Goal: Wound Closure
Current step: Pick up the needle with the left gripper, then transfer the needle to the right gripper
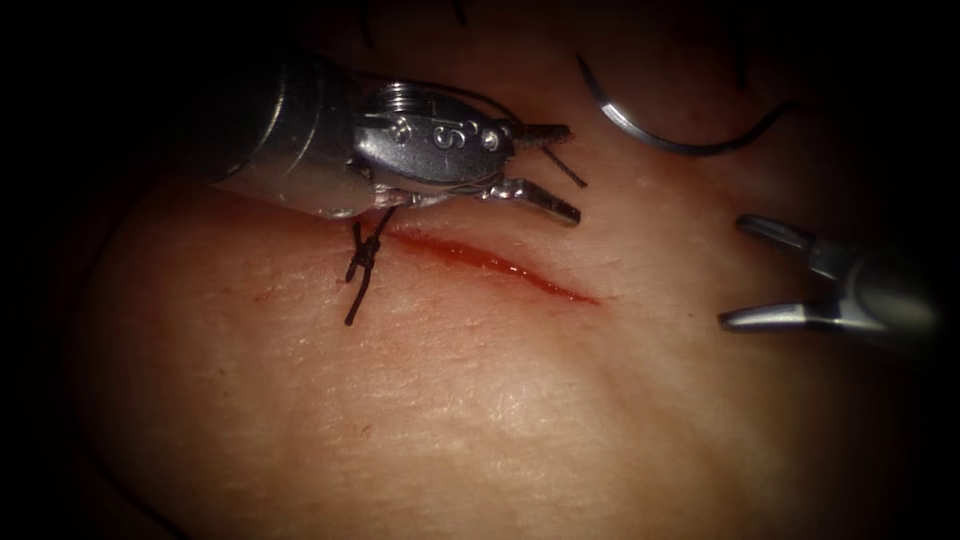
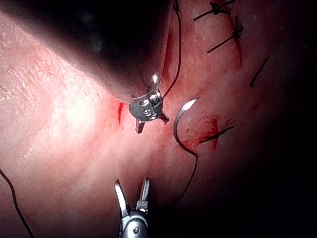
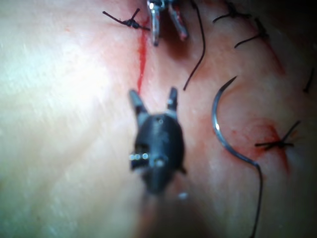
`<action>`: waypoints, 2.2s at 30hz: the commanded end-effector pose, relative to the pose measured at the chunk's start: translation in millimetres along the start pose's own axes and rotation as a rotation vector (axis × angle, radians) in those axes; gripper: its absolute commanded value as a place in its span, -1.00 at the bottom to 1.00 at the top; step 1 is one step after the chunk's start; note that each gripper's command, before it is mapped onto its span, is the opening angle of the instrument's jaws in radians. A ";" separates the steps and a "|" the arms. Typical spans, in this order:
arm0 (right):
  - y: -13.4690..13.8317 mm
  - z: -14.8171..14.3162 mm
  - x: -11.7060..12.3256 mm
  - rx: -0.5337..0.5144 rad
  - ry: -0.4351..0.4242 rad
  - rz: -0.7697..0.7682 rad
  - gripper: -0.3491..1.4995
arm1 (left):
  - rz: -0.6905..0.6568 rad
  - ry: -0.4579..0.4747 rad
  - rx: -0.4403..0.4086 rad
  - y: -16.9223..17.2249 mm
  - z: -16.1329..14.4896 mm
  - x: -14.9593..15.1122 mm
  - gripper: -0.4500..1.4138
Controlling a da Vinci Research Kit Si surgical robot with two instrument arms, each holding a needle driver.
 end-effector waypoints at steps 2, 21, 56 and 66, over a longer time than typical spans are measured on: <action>0.0 0.6 -0.4 0.002 0.001 0.000 0.13 | 0.019 -0.065 0.009 -0.9 3.0 0.8 0.32; -0.5 1.3 -0.4 -0.004 0.007 -0.007 0.15 | 0.240 -0.287 -0.137 -8.5 11.1 1.0 0.08; -1.2 3.0 -0.3 0.002 0.041 -0.012 0.16 | 0.319 -0.492 -0.259 -10.0 13.7 -2.6 -0.86; -1.3 3.1 -0.1 -0.026 0.084 -0.010 0.16 | 0.284 -0.432 -0.186 -8.2 7.6 -2.9 -1.00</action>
